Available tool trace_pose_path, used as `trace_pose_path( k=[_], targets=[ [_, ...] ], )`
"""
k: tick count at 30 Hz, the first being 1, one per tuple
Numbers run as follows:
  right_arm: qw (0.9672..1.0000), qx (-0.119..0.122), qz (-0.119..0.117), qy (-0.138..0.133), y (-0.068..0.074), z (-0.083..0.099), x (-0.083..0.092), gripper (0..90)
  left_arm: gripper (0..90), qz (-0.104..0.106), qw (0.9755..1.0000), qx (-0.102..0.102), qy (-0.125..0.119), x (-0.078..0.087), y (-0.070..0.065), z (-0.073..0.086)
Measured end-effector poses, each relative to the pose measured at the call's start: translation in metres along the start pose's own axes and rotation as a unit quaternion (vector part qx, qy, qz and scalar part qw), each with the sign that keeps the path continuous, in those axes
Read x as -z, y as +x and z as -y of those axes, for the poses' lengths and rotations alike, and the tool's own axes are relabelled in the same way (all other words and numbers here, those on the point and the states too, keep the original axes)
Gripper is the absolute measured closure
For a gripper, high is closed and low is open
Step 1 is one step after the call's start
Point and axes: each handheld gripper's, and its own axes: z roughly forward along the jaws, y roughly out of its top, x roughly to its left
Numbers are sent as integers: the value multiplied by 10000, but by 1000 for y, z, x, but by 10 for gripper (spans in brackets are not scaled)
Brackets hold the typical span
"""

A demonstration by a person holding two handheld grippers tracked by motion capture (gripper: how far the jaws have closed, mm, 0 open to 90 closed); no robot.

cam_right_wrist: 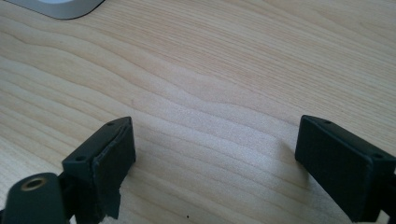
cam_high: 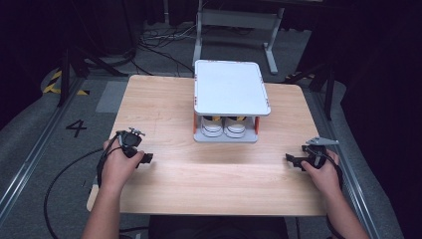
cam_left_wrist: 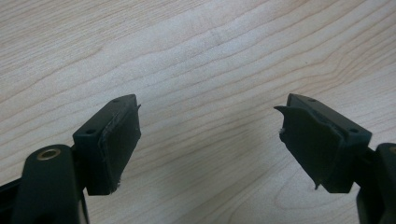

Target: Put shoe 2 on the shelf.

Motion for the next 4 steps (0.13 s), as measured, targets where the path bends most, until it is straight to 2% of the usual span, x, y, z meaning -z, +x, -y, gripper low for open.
trace_pose_path(
  k=[4],
  targets=[
    [10000,3,0,-1,0,0,0,123,203,6,10000,-39,-25,0,0,-1]
  ],
)
